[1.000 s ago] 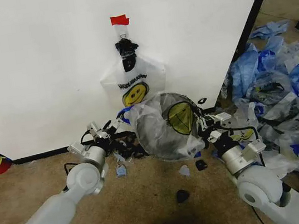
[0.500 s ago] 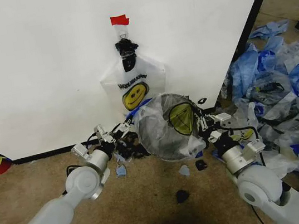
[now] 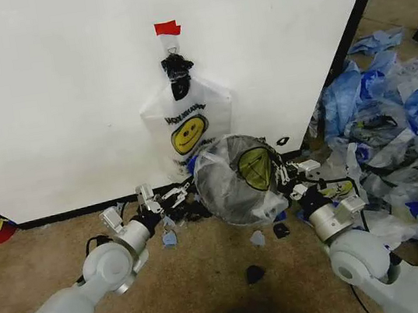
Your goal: Pick up the garbage bag from the wall and place it over the trash bin.
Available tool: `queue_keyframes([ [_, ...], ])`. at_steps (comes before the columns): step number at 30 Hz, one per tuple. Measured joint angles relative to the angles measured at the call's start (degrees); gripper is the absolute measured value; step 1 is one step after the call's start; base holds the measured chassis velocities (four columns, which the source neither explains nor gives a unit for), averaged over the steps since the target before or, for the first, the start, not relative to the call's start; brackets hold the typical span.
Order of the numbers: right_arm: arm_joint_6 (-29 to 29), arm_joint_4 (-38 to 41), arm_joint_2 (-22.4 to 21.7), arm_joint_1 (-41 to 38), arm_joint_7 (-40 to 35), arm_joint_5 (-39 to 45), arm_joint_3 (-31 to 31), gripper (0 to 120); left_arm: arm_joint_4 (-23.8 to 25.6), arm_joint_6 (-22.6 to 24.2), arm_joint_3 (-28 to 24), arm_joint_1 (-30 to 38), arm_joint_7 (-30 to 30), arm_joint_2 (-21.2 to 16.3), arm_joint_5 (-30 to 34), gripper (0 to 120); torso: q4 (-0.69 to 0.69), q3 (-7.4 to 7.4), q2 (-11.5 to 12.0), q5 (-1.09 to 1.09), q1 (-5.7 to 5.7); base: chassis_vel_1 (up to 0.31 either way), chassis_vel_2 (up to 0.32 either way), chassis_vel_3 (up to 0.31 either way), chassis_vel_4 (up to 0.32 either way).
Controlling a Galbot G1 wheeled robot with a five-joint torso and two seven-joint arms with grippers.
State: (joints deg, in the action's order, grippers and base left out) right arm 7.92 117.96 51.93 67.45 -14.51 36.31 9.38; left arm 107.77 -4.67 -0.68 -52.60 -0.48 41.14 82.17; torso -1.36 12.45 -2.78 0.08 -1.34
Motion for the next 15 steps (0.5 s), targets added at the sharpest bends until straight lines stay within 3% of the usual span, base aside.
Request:
queue_keyframes([
  [5,0.1,0.6,0.4,2.0,-1.0,-1.5,2.3,0,3.8,-2.6,3.1,0.1,-2.3,0.2,-0.7,100,0.02,0.0,0.0,-0.02,0.0,0.0,0.0,0.0,0.0],
  [6,0.1,0.8,0.5,2.4,-1.1,-2.0,3.0,0,5.9,-3.1,3.4,-0.3,-3.3,0.1,-1.2,100,-0.05,0.0,0.0,-0.02,0.0,0.0,0.0,0.0,0.0],
  [8,0.1,1.0,0.7,2.5,-1.4,-3.3,3.8,0,11.3,-3.5,3.4,-2.1,-6.0,0.0,-2.5,100,-0.02,0.0,0.0,-0.04,0.0,0.0,0.0,0.0,0.0],
  [9,0.1,1.0,0.7,2.5,-1.4,-3.3,3.8,0,11.3,-3.5,3.4,-2.1,-6.0,0.0,-2.5,100,-0.02,0.0,0.0,-0.04,0.0,0.0,0.0,0.0,0.0],
  [11,0.1,1.1,0.9,2.5,-1.6,-4.2,4.1,0,17.5,-2.9,2.1,-3.3,-10.2,0.6,-3.9,96,0.04,0.0,0.0,-0.03,0.0,0.0,0.0,0.0,0.0],
  [13,0.1,1.2,1.0,2.4,-1.9,-4.4,4.1,0,19.5,-2.4,1.3,-3.2,-11.8,0.9,-4.2,93,0.03,0.0,0.0,-0.02,0.0,0.0,0.0,0.0,0.0],
  [15,-0.4,1.3,1.0,2.4,-2.7,-5.5,4.3,0,24.7,-1.0,-1.1,-1.6,-15.9,1.4,-4.0,84,0.02,0.0,0.0,-0.02,0.0,0.0,0.0,0.0,0.0],
])
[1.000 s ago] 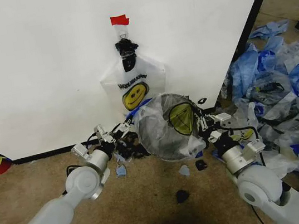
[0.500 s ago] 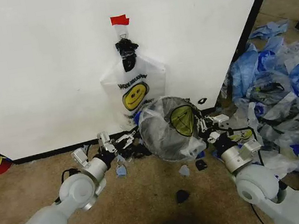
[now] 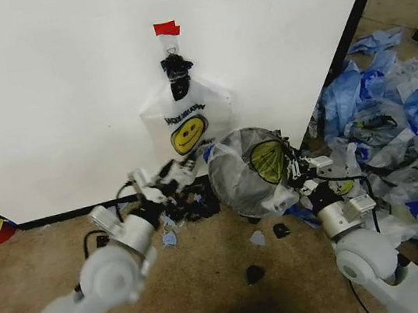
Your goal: Pick up the garbage bag from the wall and place it over the trash bin.
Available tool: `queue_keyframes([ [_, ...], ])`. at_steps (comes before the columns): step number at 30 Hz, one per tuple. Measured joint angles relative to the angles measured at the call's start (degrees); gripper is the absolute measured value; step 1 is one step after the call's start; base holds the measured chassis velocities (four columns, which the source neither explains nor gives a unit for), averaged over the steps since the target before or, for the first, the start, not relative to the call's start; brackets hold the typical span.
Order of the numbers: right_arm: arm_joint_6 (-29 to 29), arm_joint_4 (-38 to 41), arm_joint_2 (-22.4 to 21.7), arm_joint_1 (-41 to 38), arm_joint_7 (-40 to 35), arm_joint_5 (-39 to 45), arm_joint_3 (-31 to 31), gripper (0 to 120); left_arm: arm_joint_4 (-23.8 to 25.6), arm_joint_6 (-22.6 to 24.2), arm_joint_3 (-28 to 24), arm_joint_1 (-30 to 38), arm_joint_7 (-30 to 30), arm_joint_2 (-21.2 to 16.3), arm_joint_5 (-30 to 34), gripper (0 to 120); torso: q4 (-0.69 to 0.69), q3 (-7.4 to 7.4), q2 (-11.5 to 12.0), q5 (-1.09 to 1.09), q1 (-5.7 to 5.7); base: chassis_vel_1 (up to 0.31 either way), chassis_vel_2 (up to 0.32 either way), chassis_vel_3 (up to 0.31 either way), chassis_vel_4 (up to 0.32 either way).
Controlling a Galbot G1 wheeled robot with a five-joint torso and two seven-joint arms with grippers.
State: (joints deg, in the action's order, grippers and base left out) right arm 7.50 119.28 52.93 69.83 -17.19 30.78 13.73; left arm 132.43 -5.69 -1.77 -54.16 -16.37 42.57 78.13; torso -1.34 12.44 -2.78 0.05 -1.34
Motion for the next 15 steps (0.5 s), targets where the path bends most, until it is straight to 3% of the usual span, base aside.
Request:
queue_keyframes([
  [3,-0.5,0.2,-0.2,0.0,-0.5,-1.0,0.4,0,2.9,1.2,-2.1,2.8,-2.1,-0.6,1.6,73,-0.02,0.0,0.0,0.0,0.0,0.0,0.0,0.0,0.0],
  [9,-1.2,0.4,0.1,-0.3,-0.7,-2.1,0.7,0,2.3,1.6,-6.1,6.3,-2.6,-2.6,2.2,55,0.0,0.01,0.0,0.0,0.0,0.0,0.0,0.0,0.0],
  [15,-2.0,-0.5,2.4,-1.3,0.3,-6.2,0.2,0,-4.1,1.7,-18.6,15.0,-3.4,0.2,1.6,29,-0.02,0.01,0.0,0.0,0.0,0.0,0.0,0.0,0.0],
])
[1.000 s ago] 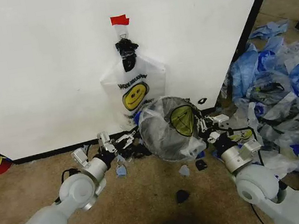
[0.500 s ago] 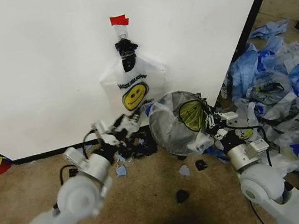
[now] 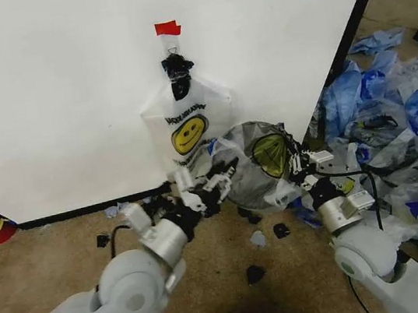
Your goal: Pick up the garbage bag from the wall and place it over the trash bin.
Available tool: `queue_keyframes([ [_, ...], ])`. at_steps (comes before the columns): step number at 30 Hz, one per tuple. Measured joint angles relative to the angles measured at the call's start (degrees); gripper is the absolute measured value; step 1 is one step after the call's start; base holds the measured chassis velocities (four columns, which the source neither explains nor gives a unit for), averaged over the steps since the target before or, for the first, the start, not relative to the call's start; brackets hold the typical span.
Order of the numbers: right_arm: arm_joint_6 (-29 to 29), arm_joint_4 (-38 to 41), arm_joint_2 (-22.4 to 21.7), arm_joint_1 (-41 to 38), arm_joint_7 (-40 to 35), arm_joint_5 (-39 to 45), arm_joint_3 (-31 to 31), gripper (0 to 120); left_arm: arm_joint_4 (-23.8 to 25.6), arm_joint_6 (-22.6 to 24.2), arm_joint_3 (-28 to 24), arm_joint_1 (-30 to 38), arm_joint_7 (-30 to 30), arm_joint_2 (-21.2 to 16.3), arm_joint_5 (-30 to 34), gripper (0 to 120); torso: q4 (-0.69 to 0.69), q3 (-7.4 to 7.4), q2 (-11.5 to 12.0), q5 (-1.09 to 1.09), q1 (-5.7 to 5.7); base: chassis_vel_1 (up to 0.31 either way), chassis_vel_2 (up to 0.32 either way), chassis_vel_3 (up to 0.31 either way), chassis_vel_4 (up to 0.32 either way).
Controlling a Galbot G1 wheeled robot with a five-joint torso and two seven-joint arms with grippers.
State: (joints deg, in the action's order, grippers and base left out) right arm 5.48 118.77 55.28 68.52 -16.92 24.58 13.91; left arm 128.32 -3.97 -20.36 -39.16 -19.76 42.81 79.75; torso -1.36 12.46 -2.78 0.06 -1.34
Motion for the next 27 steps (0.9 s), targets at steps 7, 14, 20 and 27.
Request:
queue_keyframes([
  [7,-0.1,-0.9,1.7,-0.4,1.1,-2.7,-0.4,0,-4.3,-0.2,-6.0,6.7,-0.4,1.6,0.2,3,0.01,0.0,0.0,-0.01,0.0,0.0,0.0,0.0,0.0],
  [14,-0.5,-0.9,2.2,-0.1,1.4,-4.6,-0.5,0,-9.0,-0.2,-9.2,10.3,-3.6,3.7,-2.8,0,0.01,0.0,0.0,0.0,0.0,0.0,0.0,0.0,0.0],
  [20,-0.7,-0.5,1.2,-0.2,1.2,-4.7,0.0,0,-12.9,0.0,-12.1,12.7,-5.5,5.6,-6.8,0,0.01,0.0,0.0,0.0,0.0,0.0,0.0,0.0,0.0],
  [27,-0.8,-0.2,0.5,-0.4,1.0,-4.6,-0.6,0,-16.9,0.1,-15.5,15.6,-7.4,8.6,-9.2,0,0.01,-0.01,0.0,-0.02,0.0,0.0,0.0,0.0,0.0],
])
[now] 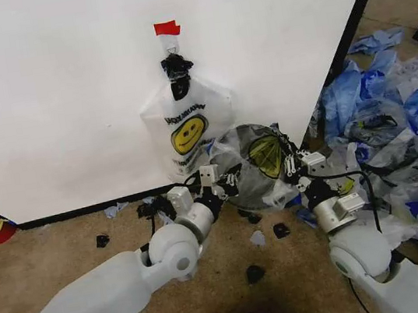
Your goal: Pick up the garbage bag from the wall and place it over the trash bin.
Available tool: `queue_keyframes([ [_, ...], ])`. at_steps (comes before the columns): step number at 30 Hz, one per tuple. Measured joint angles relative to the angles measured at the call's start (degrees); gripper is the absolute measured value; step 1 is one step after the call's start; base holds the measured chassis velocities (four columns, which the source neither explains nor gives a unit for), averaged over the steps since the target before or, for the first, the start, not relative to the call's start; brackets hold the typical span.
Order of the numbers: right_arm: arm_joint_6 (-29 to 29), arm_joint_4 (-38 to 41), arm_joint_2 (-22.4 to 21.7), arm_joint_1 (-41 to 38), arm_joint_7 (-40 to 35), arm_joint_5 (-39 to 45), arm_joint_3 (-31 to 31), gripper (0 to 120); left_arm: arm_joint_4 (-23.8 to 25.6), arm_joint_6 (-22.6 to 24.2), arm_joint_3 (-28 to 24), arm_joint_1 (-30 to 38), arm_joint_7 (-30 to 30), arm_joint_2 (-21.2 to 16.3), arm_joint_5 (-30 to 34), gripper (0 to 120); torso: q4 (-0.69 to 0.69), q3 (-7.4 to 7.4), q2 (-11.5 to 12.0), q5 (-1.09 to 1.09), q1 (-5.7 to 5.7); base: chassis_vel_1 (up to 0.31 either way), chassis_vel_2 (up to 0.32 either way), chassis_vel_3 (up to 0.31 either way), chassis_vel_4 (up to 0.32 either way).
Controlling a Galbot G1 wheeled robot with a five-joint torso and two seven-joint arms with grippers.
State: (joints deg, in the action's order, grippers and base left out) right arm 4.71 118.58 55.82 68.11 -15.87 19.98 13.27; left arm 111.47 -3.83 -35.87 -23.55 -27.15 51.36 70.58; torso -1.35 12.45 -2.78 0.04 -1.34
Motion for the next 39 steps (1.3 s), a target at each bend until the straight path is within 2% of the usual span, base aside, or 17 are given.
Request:
queue_keyframes([
  [11,-0.3,0.3,-0.7,-0.7,0.0,-0.4,-2.2,0,-8.2,-0.2,-4.3,4.0,-2.9,6.8,-3.0,0,0.0,0.0,0.0,0.01,0.0,0.0,0.0,0.0,0.0],
  [21,-0.8,1.1,-1.1,-0.4,0.1,-0.4,-2.3,0,-12.4,0.0,-6.7,6.4,-4.2,8.9,-3.9,0,0.01,0.0,0.0,0.01,0.0,0.0,0.0,0.0,0.0],
  [33,-0.9,1.4,-1.0,0.0,0.5,-0.8,-3.2,0,-19.0,-0.4,-8.9,8.6,-5.0,14.3,-4.6,0,0.0,0.0,0.0,0.01,0.0,0.0,0.0,0.0,0.0],
  [39,-0.8,2.3,-0.8,1.5,0.9,-1.6,-3.6,0,-21.6,-0.7,-9.1,9.1,-5.6,15.5,-4.7,0,0.0,0.0,0.0,0.02,0.0,0.0,0.0,0.0,0.0],
])
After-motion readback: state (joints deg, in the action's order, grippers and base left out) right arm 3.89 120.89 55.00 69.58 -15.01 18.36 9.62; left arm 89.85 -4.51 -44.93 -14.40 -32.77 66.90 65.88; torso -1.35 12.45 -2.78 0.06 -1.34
